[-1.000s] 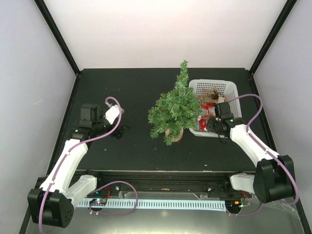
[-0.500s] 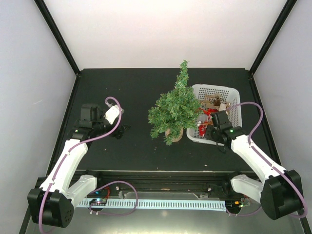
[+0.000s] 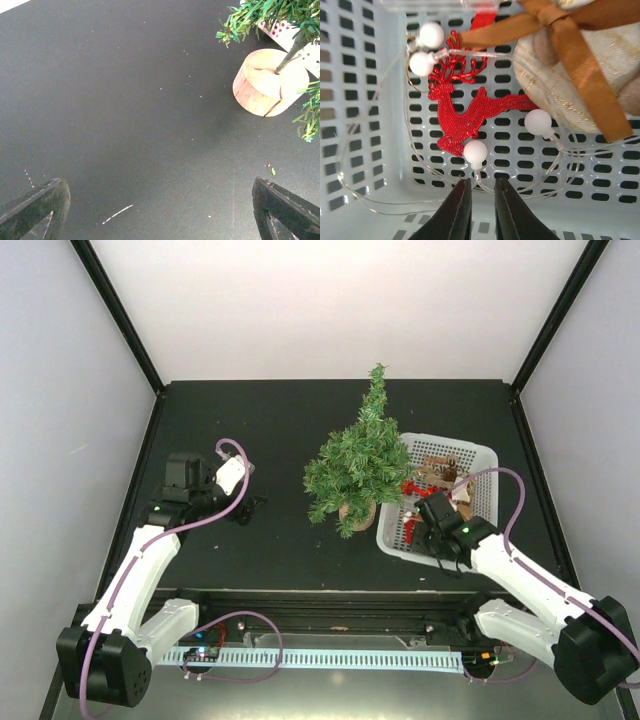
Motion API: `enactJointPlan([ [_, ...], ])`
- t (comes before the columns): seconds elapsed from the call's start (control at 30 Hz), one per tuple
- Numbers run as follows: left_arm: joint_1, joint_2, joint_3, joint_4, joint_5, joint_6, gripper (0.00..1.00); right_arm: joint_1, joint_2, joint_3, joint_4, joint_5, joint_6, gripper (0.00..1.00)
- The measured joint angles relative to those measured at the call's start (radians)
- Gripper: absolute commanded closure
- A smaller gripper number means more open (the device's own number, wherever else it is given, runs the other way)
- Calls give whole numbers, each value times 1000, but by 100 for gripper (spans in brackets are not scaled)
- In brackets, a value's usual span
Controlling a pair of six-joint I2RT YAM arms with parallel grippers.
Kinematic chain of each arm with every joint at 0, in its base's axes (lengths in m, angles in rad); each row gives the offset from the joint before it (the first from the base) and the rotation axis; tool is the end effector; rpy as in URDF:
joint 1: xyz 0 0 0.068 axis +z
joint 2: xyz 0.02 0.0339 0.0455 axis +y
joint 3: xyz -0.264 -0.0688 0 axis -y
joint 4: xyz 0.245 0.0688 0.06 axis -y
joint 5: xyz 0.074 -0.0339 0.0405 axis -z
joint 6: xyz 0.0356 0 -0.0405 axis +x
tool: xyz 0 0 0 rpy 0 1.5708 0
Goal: Decorate the small christmas tree
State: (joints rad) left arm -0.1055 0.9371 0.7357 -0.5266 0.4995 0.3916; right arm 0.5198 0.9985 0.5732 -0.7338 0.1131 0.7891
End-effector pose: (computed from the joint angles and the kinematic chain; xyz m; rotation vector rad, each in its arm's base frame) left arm 0.1914 -0.0374 0.2660 0.7892 2.0816 -0.4171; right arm 0.1484 0.0803 0.1888 0.3997 2.7093 0.2251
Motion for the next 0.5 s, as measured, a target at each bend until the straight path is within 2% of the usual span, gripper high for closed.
enactJointPlan([
  [0.1, 0, 0, 0, 0, 0, 0, 1, 62, -13, -26, -43, 0, 46, 83],
  [0.23, 0, 0, 0, 0, 0, 0, 1, 85, -57, -26, -89, 12, 102, 73],
  [0.37, 0, 1, 0, 0, 0, 0, 1, 86, -73, 22, -103, 48, 139, 70],
  [0.5, 0, 1, 0, 0, -1, 0, 1, 85, 34, 146, -120, 123, 196, 73],
])
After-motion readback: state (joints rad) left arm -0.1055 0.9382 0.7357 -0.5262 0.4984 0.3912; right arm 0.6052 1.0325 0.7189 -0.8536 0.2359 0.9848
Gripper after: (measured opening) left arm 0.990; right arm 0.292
